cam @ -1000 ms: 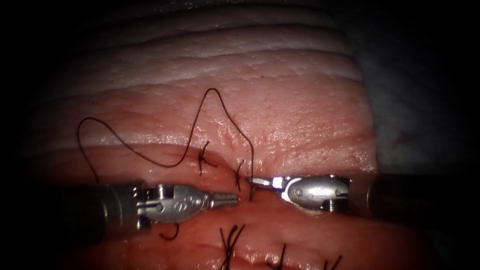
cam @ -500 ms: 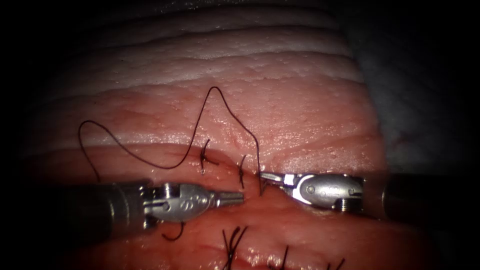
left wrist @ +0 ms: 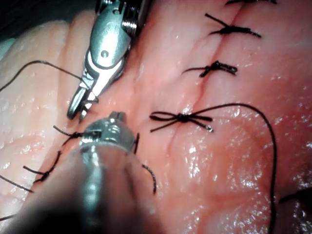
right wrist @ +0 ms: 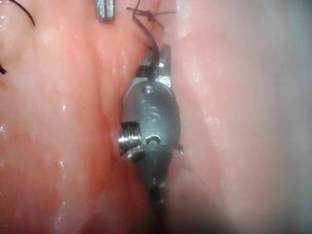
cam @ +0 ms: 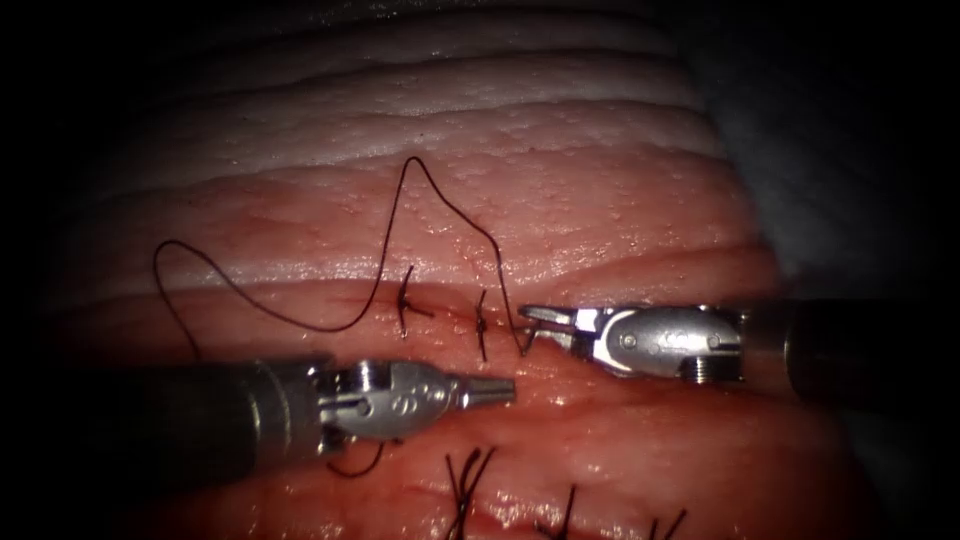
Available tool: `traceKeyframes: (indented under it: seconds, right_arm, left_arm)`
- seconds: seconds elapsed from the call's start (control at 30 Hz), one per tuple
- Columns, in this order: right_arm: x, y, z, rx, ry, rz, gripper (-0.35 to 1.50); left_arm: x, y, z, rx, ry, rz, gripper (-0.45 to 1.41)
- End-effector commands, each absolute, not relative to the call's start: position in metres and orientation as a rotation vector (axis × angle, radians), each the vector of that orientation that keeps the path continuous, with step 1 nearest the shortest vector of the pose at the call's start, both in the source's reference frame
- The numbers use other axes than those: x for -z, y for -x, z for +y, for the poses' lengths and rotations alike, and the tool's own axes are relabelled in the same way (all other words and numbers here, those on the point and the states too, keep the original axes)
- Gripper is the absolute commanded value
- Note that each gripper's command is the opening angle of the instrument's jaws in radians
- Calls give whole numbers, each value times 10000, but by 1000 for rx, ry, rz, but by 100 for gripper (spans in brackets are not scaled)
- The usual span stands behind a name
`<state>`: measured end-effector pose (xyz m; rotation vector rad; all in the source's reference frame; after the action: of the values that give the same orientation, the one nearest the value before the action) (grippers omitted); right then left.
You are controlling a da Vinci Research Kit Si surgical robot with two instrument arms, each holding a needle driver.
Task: Wound Closure
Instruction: Push needle through flesh above incision
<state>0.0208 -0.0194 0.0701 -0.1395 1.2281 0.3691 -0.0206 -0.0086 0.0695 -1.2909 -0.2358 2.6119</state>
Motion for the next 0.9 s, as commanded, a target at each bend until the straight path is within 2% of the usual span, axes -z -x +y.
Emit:
traceKeyframes:
  seconds: [0.03,0.23,0.63,0.9]
  right_arm:
    - [-703,-215,-187,-365,150,1231,-35]
    - [-684,-211,-156,-308,203,1215,-35]
    - [-690,-209,-136,-323,69,1311,-35]
    - [-683,-205,-129,-226,170,1327,-35]
  left_arm:
    - [-700,212,-86,-2610,1293,-235,-32]
    - [-698,219,-79,-2613,1293,-230,-28]
    - [-717,241,-65,-2599,1300,-229,-28]
    - [-747,234,-73,-2597,1304,-233,-28]
